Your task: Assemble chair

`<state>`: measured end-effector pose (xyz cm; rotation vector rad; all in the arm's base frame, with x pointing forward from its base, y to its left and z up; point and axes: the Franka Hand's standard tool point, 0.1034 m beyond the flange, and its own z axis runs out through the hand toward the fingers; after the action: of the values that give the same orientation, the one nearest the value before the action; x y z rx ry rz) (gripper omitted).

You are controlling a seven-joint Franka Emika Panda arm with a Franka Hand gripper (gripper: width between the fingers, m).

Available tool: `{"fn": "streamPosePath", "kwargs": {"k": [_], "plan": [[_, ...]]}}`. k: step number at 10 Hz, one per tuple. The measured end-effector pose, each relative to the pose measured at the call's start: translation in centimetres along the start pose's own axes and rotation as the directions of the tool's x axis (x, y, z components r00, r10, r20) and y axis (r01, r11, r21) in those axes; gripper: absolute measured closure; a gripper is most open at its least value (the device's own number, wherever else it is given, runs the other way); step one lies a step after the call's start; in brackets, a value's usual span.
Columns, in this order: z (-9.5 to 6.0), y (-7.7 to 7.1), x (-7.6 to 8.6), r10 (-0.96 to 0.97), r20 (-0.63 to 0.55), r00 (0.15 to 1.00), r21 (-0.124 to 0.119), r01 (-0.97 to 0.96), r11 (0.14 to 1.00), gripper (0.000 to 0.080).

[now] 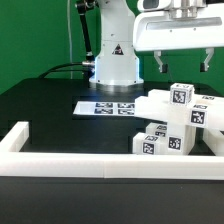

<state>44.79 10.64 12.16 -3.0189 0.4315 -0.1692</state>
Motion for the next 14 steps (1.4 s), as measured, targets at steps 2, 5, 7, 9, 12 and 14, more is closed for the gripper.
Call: {"fn": "streamPosePath", "kwargs": {"k": [2, 5, 7, 9, 12, 14], "plan": [[1.7, 1.1, -2.4, -0.023, -0.004, 1.000, -0.024, 0.023, 0.999, 0.0150], [3.2, 1.4, -4.1, -0.074, 0.004, 0.997, -0.048, 0.075, 0.996, 0.0150], [4.5, 2.0, -3.9, -0.093, -0.021, 0.995, -0.072, 0.091, 0.993, 0.0150], [4.6, 2.1, -4.0, -0.093, -0.013, 0.996, -0.074, 0.092, 0.993, 0.0150], [5.2, 2.6, -4.6, -0.188, -0.021, 0.982, -0.084, 0.186, 0.979, 0.0150], [6.7, 2.9, -5.2, -0.254, -0.029, 0.967, -0.105, 0.250, 0.963, 0.0150]]}}
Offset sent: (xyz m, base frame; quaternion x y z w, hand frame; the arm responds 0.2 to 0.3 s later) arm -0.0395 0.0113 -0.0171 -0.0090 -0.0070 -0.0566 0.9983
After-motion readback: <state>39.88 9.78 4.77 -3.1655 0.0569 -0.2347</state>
